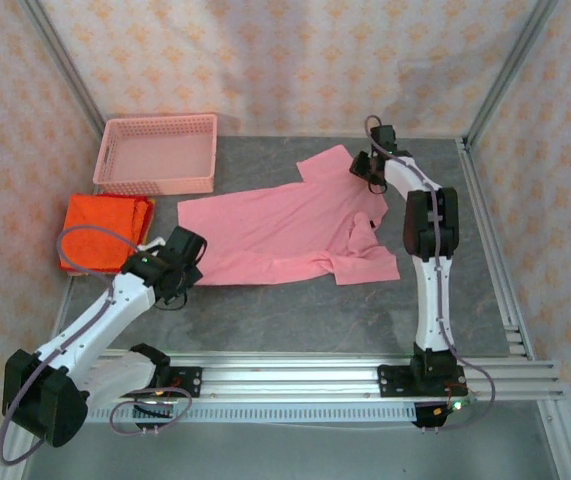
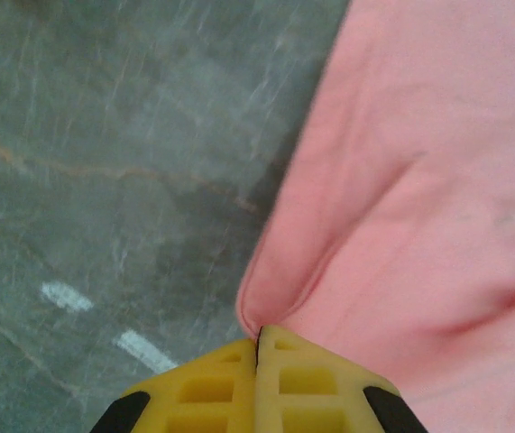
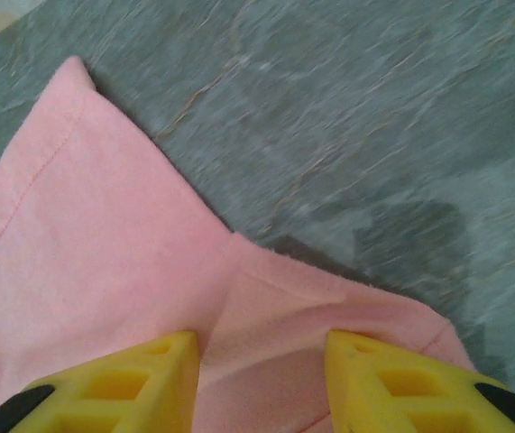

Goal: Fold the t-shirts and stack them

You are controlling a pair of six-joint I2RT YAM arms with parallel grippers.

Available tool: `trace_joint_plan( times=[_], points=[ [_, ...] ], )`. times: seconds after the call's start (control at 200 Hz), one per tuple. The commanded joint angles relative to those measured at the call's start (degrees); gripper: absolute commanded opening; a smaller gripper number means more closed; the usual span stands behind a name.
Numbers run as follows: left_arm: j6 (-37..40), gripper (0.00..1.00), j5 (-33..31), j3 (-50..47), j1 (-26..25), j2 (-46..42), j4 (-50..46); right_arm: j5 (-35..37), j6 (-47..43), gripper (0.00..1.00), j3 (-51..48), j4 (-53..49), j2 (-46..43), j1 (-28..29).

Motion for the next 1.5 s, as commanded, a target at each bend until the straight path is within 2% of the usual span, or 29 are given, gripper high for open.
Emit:
trace_joint_plan(
  times=[0.0, 0.125, 0.225, 0.38, 0.495, 0.53, 0.595, 0.751, 0.871, 0.956, 1.026, 1.081, 1.176, 1.251, 1.381, 1.496],
  points=[
    [-3.5, 0.0, 2.03, -4.39, 0.32, -0.74, -0.44, 0.74, 0.67, 0.41, 2.64, -5.08, 3.01, -1.3],
    [-4.35, 0.0, 1.27, -8.41, 0.92, -0.1, 1.33, 0.48, 0.31, 0.37, 6.64, -6.96, 4.99, -2.07],
    [-4.36, 0.01, 1.06, -10.22, 1.78, 1.6, 3.87, -0.32, -0.67, 0.38, 9.92, -9.12, 6.29, -2.2],
    [-1.52, 0.03, -2.29, -8.01, 3.91, 6.2, 6.17, -4.77, -1.48, 0.52, 7.08, -7.32, 1.72, -2.2],
    [1.14, 0.05, -0.85, -5.62, 6.23, 11.41, 8.4, -5.86, -2.34, 0.62, -0.59, -3.57, -6.36, -2.16],
    [1.04, 0.12, -1.85, -4.81, 6.25, 12.48, 7.6, -5.75, -2.56, 0.67, -4.13, -1.97, -9.65, -2.19],
    [-1.72, 0.34, -6.64, -5.06, 6.03, 11.94, 5.56, -5.01, -2.47, 0.72, -12.33, 1.53, -16.45, -2.15],
    [-0.28, 0.8, -13.88, -3.63, 6.02, 5.62, 4.14, -3.06, -0.88, 0.75, -33.54, 10.63, -32.66, -1.87],
    [3.82, 0.96, -16.44, 3.47, 5.82, 8.33, 2.55, -1.4, -0.85, 0.75, -46.65, 13.36, -44.07, 0.19],
    [6.49, 0.97, -15.5, 7.0, 5.66, 12.09, 6.01, -0.02, -0.88, 0.74, -53.39, 12.6, -50.28, 2.48],
    [9.63, 0.93, -11.48, 10.05, 5.76, 16.47, 11.86, 1.18, -0.54, 0.7, -58.33, 11.26, -54.58, 4.45],
    [11.18, 0.84, -9.16, 14.21, 5.76, 21.41, 13.99, 1.43, 0.44, 0.66, -61.72, 10.11, -57.4, 5.92],
    [12.81, 0.63, -6.7, 21.26, 5.76, 30.36, 16.82, 1.91, 2.16, 0.59, -66.59, 6.93, -61.88, 9.11],
    [13.42, 0.54, -5.75, 25.77, 5.84, 36.72, 18.46, 2.11, 3.32, 0.55, -69.68, 3.3, -65.41, 12.27],
    [13.58, 0.48, -2.74, 32.24, 6.91, 47.64, 19.52, 2.43, 6.19, 0.46, -74.12, -0.37, -70.03, 17.01],
    [13.29, 0.45, -1.93, 36.9, 7.87, 55.69, 19.26, 1.72, 8.63, 0.41, -76.45, 0.91, -69.78, 20.57]
  ],
)
